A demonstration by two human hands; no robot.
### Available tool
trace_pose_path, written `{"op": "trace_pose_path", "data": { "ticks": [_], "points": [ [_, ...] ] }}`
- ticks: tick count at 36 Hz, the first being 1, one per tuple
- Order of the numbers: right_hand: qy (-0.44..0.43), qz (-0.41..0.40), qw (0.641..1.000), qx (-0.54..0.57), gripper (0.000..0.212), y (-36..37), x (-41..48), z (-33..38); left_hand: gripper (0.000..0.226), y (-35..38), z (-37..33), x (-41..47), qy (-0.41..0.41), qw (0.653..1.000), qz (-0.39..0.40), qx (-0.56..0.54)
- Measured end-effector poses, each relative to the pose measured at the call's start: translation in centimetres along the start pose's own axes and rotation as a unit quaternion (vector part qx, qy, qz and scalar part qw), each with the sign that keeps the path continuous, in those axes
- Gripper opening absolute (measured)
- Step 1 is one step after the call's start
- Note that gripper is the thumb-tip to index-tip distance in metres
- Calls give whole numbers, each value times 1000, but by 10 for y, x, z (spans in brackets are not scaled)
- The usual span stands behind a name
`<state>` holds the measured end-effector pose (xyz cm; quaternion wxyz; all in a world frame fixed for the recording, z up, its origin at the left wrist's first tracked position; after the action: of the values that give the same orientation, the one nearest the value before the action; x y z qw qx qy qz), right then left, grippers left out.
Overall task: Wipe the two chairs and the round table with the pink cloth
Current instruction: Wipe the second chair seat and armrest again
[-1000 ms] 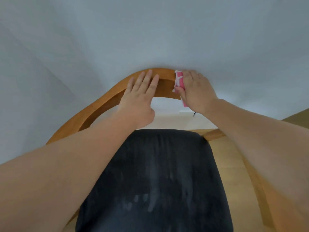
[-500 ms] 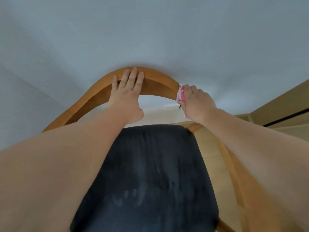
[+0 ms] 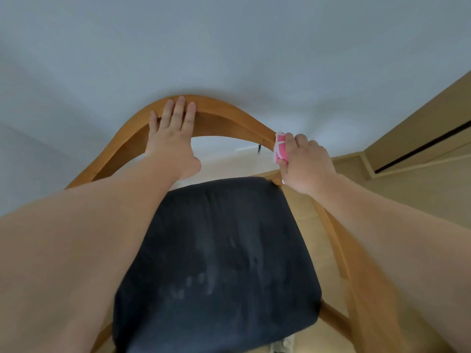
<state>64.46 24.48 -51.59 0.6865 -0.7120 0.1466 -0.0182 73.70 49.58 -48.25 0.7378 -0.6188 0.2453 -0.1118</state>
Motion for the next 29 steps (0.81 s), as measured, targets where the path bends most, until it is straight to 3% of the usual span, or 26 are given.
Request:
{"op": "trace_pose_path", "data": {
  "ticks": [17, 22, 25, 29],
  "points": [
    [92, 18, 996, 3, 70, 6, -52, -29, 108, 0, -1, 2, -8, 1000, 0, 15],
    [97, 22, 995, 14, 69, 5, -54, -26, 97, -6, -28, 1, -36, 997, 8, 66],
    [96, 20, 995, 18, 69, 5, -53, -25, 92, -13, -62, 9, 66, 995, -11, 78],
    [98, 26, 995, 19, 69, 5, -54, -25, 90, -12, -122, 8, 234, 972, 8, 18]
  ]
}}
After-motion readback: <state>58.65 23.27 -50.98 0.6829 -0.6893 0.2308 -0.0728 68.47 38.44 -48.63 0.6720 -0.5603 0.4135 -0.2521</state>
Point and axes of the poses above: each hand's wrist, its own x-axis towards the middle knuckle, its own y-axis out of the palm, z = x × y, the point moved 1 cm from there along x, towards the middle knuckle, and after that the axes turned 9 degrees about y, right-handed, at the moved point
